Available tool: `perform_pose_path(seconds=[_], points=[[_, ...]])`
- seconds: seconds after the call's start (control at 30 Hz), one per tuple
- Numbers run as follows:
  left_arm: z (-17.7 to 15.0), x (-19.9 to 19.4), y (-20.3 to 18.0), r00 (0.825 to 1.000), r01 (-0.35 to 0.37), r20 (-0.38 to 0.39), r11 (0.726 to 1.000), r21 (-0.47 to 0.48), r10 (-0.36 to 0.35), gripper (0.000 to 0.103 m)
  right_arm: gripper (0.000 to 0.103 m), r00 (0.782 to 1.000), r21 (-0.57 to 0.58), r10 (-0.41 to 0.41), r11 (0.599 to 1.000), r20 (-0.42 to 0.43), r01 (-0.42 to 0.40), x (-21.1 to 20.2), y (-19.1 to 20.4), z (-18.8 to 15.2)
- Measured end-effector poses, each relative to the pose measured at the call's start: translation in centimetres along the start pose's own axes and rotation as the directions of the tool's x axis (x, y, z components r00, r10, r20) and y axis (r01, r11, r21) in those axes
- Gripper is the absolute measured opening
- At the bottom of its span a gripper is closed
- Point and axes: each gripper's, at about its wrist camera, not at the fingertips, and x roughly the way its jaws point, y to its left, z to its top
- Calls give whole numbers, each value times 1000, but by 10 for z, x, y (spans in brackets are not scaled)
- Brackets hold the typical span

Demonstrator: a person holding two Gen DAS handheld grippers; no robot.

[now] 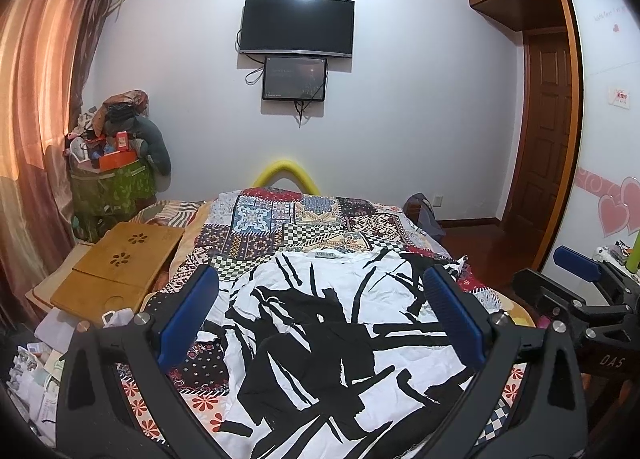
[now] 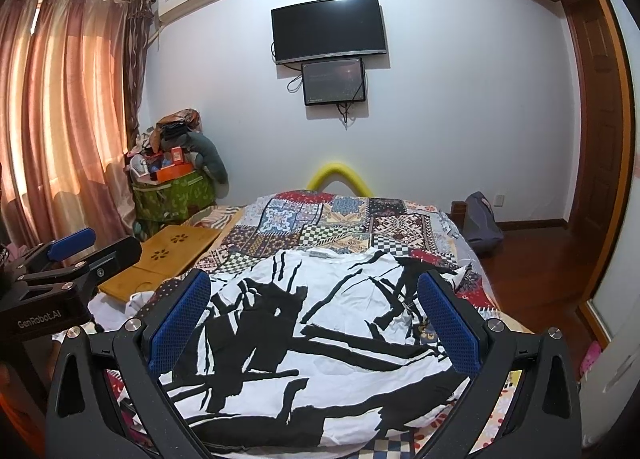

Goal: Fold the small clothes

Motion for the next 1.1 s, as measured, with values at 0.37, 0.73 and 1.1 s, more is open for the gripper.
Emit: perform_pose_path(seconds=[0.37,0.73,1.1], points=[[2,-1,-1,1000,1,2,1000,-1,-1,103,103,1000,-1,-3,1000,0,3,-1,-1,0],[2,-1,-1,1000,1,2,1000,-1,-1,103,103,1000,-1,-2,1000,-2,2,0,-1,0],[3,-2,0,1000,2,2,1000,-3,-2,103,103,1000,-1,-3,1000,-7,3,0,-1,0]])
